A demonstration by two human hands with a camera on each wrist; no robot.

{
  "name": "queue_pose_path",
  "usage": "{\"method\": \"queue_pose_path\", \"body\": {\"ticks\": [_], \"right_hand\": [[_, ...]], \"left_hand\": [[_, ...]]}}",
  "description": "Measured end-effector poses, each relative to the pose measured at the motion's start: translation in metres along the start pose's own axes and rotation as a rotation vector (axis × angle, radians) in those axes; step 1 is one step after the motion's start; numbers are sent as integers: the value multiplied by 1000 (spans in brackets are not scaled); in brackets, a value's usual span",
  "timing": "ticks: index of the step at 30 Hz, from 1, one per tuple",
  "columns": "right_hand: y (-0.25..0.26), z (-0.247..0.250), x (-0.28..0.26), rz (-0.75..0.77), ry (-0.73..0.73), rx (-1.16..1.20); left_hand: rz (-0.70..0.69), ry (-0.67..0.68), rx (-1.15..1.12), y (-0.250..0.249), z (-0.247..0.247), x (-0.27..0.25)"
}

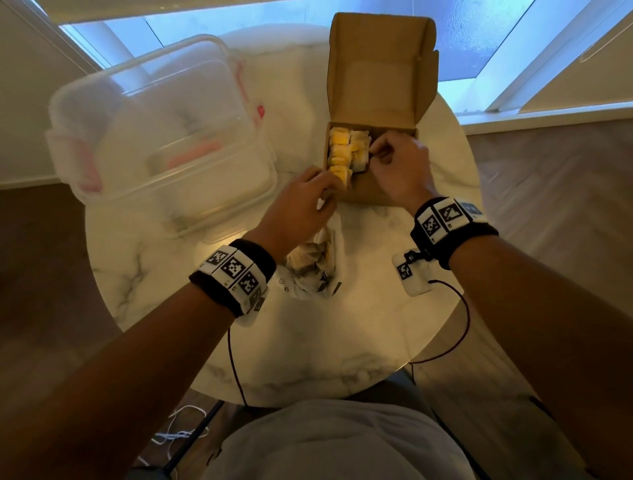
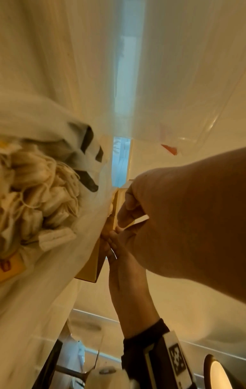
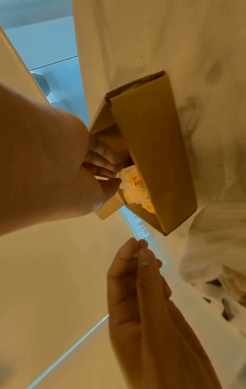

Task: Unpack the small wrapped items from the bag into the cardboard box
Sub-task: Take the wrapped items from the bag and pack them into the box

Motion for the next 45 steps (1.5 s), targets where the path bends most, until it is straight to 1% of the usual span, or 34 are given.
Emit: {"method": "queue_pose_path", "body": {"ticks": [2, 6, 11, 14, 15, 18, 21, 24, 27, 29, 31, 35, 38, 42, 45], "right_hand": [[7, 7, -14, 8, 10, 42], [21, 8, -51, 33, 83, 166], [31, -13, -101, 88, 214, 162], [33, -23, -124, 136, 234, 122], [32, -26, -130, 144, 237, 86], [27, -30, -142, 136, 254, 23], [23, -28, -149, 108, 270, 4], [21, -23, -151, 123, 258, -30], [23, -17, -150, 142, 239, -50], [28, -13, -149, 145, 238, 6], [35, -10, -147, 152, 260, 87], [46, -6, -144, 186, 307, 150], [50, -4, -142, 156, 356, 185], [50, -2, -142, 116, 342, 187], [48, 0, -141, 67, 339, 215]], "left_hand": [[35, -6, 1, 2, 5, -17], [108, -6, -4, 12, 8, -50], [187, 34, 83, 16, 0, -67], [294, 88, 180, 12, -8, -63], [306, 106, 220, 10, -11, -61], [295, 148, 299, 9, -16, -59], [254, 123, 277, 7, -14, -63], [190, 74, 220, 3, -4, -71], [143, 82, 120, -3, 8, -80], [165, 87, -5, -9, 15, -86], [164, 86, -63, -12, 19, -92], [145, 67, -45, -6, 21, -100], [151, 48, -41, -3, 22, -104], [188, 98, 0, 3, 21, -102], [167, 134, 62, 8, 19, -99]]}}
Point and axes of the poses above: each hand's wrist, its own x-axis towards the middle knuckle, its own z-axis out of the back of the hand, y = z × x, the point moved 1 cm from there along x, towards the middle knuckle, and after that the axes turned 11 degrees about -x, right-handed, at the moved point
